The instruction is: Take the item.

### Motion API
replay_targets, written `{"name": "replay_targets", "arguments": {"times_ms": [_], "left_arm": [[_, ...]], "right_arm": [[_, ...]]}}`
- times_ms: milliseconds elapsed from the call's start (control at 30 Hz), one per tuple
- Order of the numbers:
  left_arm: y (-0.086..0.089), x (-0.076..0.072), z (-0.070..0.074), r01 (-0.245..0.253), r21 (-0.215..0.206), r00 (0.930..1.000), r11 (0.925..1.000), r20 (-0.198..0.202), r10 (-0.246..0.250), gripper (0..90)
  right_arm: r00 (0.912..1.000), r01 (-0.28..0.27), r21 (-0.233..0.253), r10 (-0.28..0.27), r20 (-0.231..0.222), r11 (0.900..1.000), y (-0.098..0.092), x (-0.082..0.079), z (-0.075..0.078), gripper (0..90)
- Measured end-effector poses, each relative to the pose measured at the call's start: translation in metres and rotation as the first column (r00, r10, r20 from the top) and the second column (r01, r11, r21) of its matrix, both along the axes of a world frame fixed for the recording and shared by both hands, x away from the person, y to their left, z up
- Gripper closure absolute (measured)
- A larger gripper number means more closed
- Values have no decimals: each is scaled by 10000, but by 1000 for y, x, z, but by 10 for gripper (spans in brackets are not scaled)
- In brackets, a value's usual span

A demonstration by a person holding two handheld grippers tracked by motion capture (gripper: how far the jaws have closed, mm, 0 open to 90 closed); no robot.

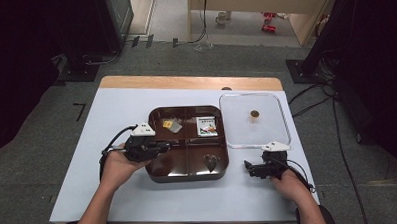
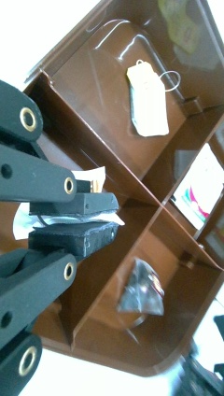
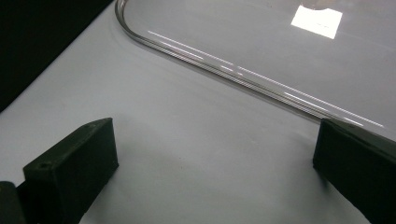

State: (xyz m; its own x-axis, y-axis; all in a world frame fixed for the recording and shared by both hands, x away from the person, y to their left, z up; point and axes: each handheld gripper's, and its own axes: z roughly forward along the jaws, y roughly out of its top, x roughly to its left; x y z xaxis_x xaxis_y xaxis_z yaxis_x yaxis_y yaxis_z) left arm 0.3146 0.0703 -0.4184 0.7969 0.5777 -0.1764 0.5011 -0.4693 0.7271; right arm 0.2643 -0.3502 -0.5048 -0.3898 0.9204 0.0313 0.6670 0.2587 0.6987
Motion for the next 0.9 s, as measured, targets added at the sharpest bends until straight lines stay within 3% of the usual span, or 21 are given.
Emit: {"name": "replay_targets", "arguments": {"times_ms": [33, 200, 333, 567, 733, 900], "left_arm": [[4, -1, 7, 3, -336, 10000, 9994, 25, -3, 859], [15, -3, 20, -187, -537, 9996, 9984, 201, 198, 859], [36, -4, 31, -568, -928, 9978, 9941, 276, 596, 859], [65, -4, 34, -1295, -933, 9905, 9872, 346, 1332, 859], [76, -2, 30, -1614, -830, 9858, 9834, 337, 1647, 858], [81, 9, 4, -1996, -298, 9799, 9794, -110, 1993, 859]], "right_arm": [[10000, -2, 1, 2, 3, 10000, 0, 0, 0, 0], [10000, -3, -1, 3, -1, 10000, 0, 0, 0, 0], [10000, -13, -8, 13, 9, 10000, 0, 0, 0, 0], [10000, -15, -11, 15, 14, 10000, 0, 0, 0, 0], [10000, -13, -6, 13, 11, 10000, 0, 0, 0, 0], [10000, -1, 1, 1, 3, 10000, 0, 0, 0, 0]]}}
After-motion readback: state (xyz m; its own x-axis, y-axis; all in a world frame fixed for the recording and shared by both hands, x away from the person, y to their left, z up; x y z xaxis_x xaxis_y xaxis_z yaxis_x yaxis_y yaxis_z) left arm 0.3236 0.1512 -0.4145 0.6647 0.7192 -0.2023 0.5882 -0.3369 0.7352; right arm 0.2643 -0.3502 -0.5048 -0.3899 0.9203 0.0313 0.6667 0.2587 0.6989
